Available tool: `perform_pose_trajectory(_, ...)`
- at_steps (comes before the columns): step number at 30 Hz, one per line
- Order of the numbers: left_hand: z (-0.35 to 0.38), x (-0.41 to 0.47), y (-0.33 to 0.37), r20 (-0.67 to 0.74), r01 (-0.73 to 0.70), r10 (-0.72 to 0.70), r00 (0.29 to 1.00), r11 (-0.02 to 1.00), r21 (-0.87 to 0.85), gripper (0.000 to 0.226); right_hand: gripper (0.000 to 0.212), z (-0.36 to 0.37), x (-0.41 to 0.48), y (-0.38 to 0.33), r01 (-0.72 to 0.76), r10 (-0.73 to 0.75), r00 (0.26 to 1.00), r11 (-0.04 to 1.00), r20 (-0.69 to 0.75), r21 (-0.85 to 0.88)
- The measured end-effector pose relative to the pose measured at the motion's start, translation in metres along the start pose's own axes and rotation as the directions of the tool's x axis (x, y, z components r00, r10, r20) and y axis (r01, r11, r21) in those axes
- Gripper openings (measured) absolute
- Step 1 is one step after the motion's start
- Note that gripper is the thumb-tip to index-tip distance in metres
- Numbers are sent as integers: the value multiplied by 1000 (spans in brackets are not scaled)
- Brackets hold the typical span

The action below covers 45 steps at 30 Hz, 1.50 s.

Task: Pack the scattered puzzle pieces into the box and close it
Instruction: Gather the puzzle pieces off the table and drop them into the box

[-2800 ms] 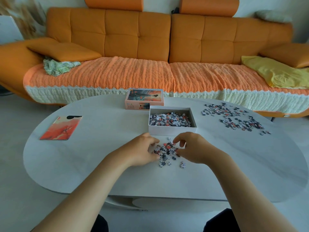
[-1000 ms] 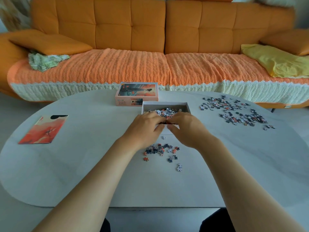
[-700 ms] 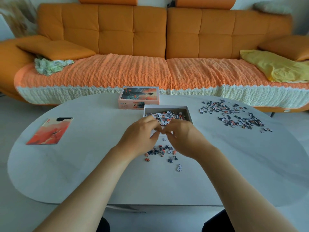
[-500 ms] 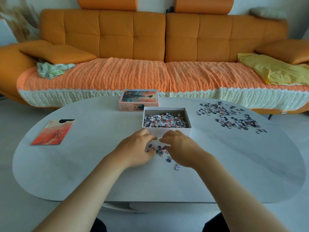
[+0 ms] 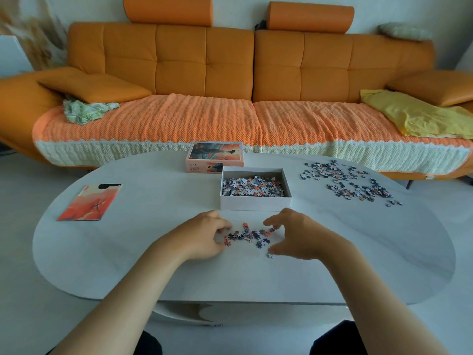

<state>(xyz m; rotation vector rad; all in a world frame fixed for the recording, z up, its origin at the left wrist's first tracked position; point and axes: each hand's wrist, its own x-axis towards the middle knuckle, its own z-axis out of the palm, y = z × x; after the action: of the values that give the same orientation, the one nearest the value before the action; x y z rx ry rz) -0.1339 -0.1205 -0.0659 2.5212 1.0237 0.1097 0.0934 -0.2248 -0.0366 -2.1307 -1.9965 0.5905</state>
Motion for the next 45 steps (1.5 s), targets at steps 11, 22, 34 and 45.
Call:
perform_pose_trajectory(11, 15, 14, 16, -170, -37, 24, 985, 997, -74, 41, 25, 12, 19, -13, -75, 89, 993, 981, -73, 179)
perform_pose_trajectory(22, 23, 25, 24, -66, -151, 153, 986, 988, 30, 51, 24, 7, 24, -9, -46, 47, 998, 999, -39, 24)
perform_pose_trajectory(34, 30, 29, 39, -90, -114, 115, 989, 993, 12, 49, 26, 2, 26, -10, -85, 85, 996, 996, -4, 42)
perform_pose_trajectory(45, 6, 17, 17, 74, -25, 27, 997, 999, -32, 67, 77, 5, 25, -15, -129, 124, 989, 990, 83, 50)
